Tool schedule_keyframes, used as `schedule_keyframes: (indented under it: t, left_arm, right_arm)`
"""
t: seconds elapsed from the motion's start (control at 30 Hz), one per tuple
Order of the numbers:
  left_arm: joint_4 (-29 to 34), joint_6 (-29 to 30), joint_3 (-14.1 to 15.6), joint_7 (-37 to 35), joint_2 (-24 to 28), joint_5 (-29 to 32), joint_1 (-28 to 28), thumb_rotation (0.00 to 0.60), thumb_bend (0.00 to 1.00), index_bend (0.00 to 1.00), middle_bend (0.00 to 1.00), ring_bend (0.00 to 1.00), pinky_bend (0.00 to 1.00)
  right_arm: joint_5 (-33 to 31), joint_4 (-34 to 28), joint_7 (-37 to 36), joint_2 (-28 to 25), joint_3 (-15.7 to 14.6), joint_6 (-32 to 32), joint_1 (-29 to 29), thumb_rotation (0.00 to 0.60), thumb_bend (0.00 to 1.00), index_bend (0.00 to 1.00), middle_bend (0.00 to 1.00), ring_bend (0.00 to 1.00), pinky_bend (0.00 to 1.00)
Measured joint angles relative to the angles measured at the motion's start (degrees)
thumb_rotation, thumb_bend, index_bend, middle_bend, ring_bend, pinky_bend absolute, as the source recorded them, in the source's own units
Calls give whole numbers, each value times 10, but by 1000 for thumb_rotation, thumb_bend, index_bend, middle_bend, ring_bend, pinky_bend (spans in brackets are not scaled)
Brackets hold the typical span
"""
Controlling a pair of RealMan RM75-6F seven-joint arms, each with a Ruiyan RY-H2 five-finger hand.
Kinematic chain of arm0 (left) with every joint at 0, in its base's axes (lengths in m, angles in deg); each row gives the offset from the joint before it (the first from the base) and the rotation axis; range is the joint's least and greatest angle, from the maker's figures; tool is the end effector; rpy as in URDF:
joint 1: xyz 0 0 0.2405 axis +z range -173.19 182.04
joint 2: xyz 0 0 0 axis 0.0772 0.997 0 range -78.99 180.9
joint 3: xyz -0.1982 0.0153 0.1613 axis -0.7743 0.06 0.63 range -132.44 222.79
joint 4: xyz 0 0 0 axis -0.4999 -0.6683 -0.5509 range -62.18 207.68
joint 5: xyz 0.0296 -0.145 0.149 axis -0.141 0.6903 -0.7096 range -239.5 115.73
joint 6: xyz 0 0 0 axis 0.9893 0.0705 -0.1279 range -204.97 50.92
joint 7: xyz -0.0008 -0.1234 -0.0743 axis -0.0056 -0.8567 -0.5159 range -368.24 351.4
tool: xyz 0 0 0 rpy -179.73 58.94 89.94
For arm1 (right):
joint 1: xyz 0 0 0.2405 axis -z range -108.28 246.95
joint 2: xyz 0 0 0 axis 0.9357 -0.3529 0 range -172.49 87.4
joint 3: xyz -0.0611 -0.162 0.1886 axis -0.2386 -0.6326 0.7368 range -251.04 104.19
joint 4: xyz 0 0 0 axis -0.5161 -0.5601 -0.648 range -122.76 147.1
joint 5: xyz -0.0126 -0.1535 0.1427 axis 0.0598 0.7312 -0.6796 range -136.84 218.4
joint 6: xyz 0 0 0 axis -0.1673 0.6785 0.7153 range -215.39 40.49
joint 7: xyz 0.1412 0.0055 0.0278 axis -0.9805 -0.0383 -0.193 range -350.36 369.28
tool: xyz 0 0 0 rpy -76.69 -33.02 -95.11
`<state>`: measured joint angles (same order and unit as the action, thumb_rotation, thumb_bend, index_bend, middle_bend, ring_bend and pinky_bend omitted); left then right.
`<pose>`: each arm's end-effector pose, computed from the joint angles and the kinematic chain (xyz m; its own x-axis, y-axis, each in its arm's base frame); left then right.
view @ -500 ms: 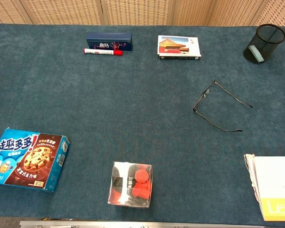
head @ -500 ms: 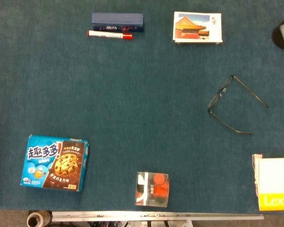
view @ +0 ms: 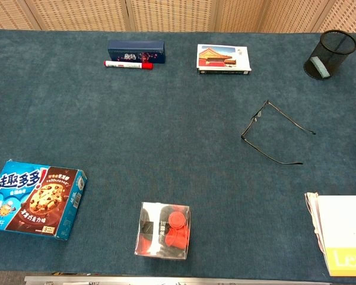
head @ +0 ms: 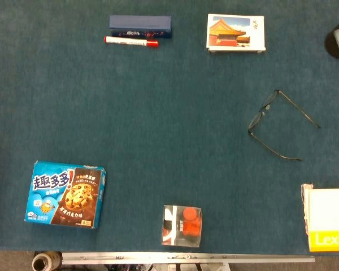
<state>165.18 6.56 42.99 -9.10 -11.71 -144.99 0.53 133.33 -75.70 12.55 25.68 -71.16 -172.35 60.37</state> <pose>-0.3246 0.1731 0.1653 0.4014 0.0442 0.9149 0.9132 0.0573 -0.4034 -0.2925 -0.2000 0.1347 0.4586 0.0248 0.8883 -0.8713 -0.1836 0.4550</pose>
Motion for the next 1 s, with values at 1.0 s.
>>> schedule_keyframes:
  t: [1.0]
  left_arm:
    - [6, 12, 4, 6, 1, -7, 7, 600, 49, 529, 466, 342, 491]
  right_arm:
    - [98, 57, 91, -7, -8, 146, -139, 600, 781, 397, 181, 12, 156]
